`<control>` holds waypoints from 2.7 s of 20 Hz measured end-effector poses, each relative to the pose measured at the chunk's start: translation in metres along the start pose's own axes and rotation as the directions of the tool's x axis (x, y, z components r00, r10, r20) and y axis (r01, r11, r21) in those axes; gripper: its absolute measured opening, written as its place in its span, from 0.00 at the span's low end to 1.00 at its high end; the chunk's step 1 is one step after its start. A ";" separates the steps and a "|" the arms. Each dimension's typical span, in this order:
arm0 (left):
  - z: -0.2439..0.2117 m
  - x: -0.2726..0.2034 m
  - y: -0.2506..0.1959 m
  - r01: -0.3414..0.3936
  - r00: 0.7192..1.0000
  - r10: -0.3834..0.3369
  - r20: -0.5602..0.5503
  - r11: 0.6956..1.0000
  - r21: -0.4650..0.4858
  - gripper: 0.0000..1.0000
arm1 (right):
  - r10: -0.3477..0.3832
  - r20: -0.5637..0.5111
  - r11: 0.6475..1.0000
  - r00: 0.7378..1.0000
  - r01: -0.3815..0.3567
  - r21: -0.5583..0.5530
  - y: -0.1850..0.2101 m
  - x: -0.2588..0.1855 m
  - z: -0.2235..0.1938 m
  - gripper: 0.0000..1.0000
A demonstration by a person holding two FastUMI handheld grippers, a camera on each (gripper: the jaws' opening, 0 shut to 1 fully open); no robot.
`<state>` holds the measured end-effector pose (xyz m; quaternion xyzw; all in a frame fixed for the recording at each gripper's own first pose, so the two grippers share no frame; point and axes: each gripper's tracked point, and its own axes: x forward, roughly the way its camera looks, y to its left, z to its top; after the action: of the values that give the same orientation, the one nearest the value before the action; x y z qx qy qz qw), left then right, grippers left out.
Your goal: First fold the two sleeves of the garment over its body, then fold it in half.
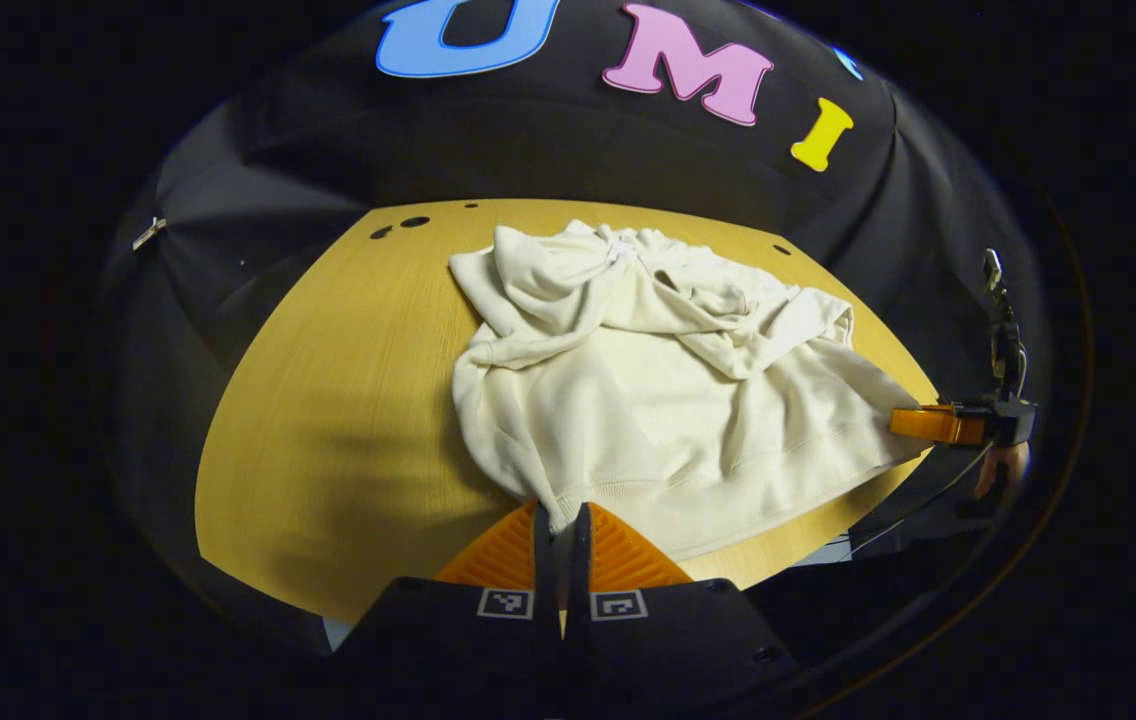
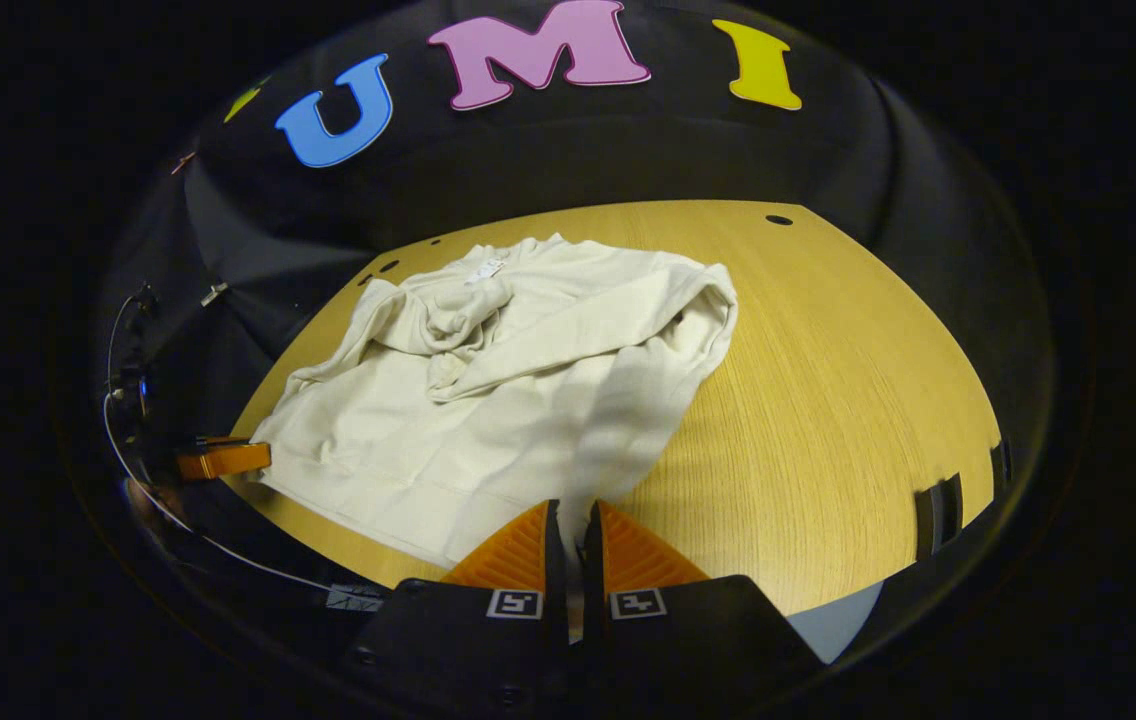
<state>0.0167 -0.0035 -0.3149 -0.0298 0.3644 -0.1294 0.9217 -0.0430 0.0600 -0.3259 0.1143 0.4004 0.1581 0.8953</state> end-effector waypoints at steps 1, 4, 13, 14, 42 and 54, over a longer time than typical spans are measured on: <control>0.008 -0.007 -0.001 0.008 1.000 -0.007 0.012 1.000 -0.013 0.06 | 0.014 0.023 1.000 1.000 -0.014 0.018 0.002 -0.004 0.012 0.10; 0.052 -0.018 -0.001 0.022 0.997 -0.017 0.070 0.997 -0.069 0.06 | 0.040 0.094 0.997 0.995 -0.046 0.067 0.004 -0.013 0.055 0.10; 0.166 0.009 0.010 -0.027 0.979 0.050 0.199 0.993 -0.117 0.06 | 0.027 0.247 0.992 0.969 -0.057 0.116 0.005 0.024 0.173 0.10; 0.175 0.016 0.010 -0.035 0.977 0.059 0.207 0.993 -0.116 0.06 | 0.023 0.257 0.991 0.966 -0.056 0.121 0.005 0.029 0.179 0.10; 0.211 0.216 0.062 -0.215 0.977 0.212 -0.035 0.968 -0.129 0.06 | -0.139 0.043 0.974 0.989 0.129 0.186 -0.048 0.231 0.188 0.10; 0.233 0.211 0.066 -0.236 0.969 0.235 0.081 0.972 0.006 0.56 | -0.176 0.066 0.948 0.982 0.151 0.281 -0.042 0.217 0.197 0.72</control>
<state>0.3371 -0.0039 -0.2942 0.0159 0.3272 -0.0205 0.9446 0.2497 0.0875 -0.3591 0.2109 0.3856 0.0210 0.8980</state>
